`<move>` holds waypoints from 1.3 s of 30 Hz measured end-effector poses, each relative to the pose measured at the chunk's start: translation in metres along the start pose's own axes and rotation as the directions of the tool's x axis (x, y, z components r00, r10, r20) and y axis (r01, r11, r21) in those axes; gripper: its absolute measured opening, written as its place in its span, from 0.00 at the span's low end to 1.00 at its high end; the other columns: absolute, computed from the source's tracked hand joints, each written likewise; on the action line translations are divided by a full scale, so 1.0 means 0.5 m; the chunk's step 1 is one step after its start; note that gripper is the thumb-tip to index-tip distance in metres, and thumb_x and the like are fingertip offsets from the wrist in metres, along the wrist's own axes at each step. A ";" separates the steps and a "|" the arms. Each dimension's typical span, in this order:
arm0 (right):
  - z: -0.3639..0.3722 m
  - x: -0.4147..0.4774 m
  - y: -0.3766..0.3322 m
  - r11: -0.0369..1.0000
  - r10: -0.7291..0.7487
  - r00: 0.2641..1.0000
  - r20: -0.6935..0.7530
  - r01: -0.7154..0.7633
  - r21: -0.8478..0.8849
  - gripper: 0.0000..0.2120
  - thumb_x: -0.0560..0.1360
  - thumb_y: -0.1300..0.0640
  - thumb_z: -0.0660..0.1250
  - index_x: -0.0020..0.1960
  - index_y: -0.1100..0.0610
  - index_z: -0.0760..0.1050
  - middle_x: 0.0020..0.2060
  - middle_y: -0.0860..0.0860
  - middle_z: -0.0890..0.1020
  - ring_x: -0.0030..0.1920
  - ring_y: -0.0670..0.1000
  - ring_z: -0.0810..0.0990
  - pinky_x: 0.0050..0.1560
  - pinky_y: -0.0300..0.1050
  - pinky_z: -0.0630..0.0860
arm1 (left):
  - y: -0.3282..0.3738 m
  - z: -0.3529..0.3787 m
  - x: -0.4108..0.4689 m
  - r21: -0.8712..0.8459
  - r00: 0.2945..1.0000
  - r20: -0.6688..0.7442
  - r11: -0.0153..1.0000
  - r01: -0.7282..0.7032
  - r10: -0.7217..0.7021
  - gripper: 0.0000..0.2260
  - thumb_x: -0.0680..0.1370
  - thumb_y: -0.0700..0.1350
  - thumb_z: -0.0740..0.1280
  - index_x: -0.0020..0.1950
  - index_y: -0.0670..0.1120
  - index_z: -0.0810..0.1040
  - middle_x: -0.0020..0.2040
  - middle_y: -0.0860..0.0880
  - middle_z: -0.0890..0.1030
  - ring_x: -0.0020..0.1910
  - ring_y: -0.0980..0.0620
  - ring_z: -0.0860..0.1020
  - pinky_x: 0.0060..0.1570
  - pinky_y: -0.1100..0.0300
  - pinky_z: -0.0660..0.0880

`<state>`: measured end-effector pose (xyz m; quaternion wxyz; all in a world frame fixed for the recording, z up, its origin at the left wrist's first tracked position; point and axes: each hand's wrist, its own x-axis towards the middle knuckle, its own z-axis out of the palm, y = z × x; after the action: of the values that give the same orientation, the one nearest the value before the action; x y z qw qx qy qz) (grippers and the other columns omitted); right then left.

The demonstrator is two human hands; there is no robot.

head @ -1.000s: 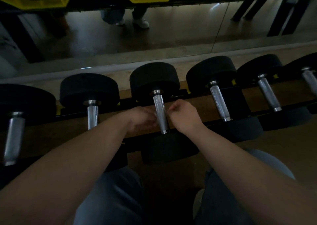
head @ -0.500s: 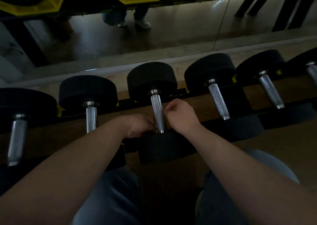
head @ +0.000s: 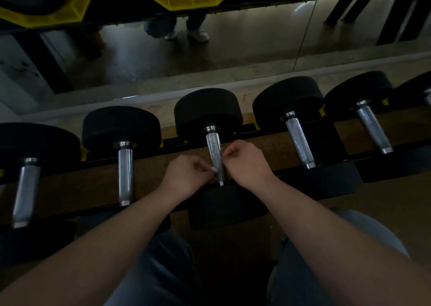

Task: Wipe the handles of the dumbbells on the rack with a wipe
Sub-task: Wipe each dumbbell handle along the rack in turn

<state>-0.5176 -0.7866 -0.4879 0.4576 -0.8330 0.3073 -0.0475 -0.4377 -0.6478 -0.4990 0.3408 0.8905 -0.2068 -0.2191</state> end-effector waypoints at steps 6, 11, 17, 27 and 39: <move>0.003 0.002 0.003 1.000 -0.004 1.000 -0.008 0.004 0.020 0.04 0.77 0.55 0.67 0.45 0.48 0.78 0.40 0.47 0.82 0.40 0.46 0.81 0.35 0.38 0.73 | -0.004 -0.013 0.014 0.063 0.983 0.137 0.989 -0.133 0.123 0.07 0.72 0.47 0.77 0.37 0.58 0.81 0.37 0.57 0.83 0.37 0.63 0.80 0.37 0.69 0.72; 0.002 0.003 0.006 1.000 -0.014 1.000 0.001 0.014 0.028 0.03 0.77 0.55 0.68 0.45 0.47 0.77 0.40 0.44 0.81 0.39 0.42 0.80 0.32 0.35 0.71 | 0.005 -0.015 0.018 0.129 0.967 0.133 0.964 -0.233 0.216 0.08 0.72 0.46 0.76 0.39 0.58 0.80 0.37 0.59 0.82 0.37 0.67 0.79 0.37 0.76 0.70; 0.002 0.004 0.010 0.992 0.004 0.998 -0.056 0.004 0.128 0.01 0.79 0.53 0.67 0.49 0.48 0.77 0.44 0.46 0.81 0.42 0.45 0.80 0.36 0.38 0.74 | 0.036 0.008 0.044 0.149 0.924 -0.173 0.937 -0.316 0.340 0.04 0.76 0.45 0.73 0.49 0.52 0.85 0.41 0.60 0.80 0.38 0.70 0.75 0.39 0.81 0.68; -0.002 0.009 0.013 0.977 0.023 0.998 -0.054 -0.011 0.212 0.02 0.78 0.56 0.67 0.49 0.49 0.77 0.43 0.46 0.81 0.42 0.46 0.81 0.36 0.38 0.74 | 0.034 -0.011 0.066 0.251 0.899 -0.178 0.901 -0.353 0.401 0.05 0.76 0.46 0.73 0.50 0.52 0.85 0.44 0.57 0.79 0.38 0.65 0.74 0.41 0.76 0.67; -0.016 0.037 0.010 0.976 -0.009 0.989 0.146 -0.023 0.215 0.12 0.79 0.58 0.65 0.58 0.50 0.83 0.51 0.47 0.84 0.52 0.45 0.82 0.48 0.37 0.75 | 0.009 0.017 0.054 0.174 0.883 -0.141 0.890 -0.422 0.447 0.04 0.72 0.44 0.77 0.45 0.52 0.86 0.40 0.57 0.79 0.41 0.61 0.79 0.42 0.74 0.70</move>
<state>-0.5080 -0.8046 -0.4907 0.5668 -0.7786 0.2687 -0.0178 -0.4212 -0.6693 -0.5084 0.3357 0.8587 -0.3851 -0.0421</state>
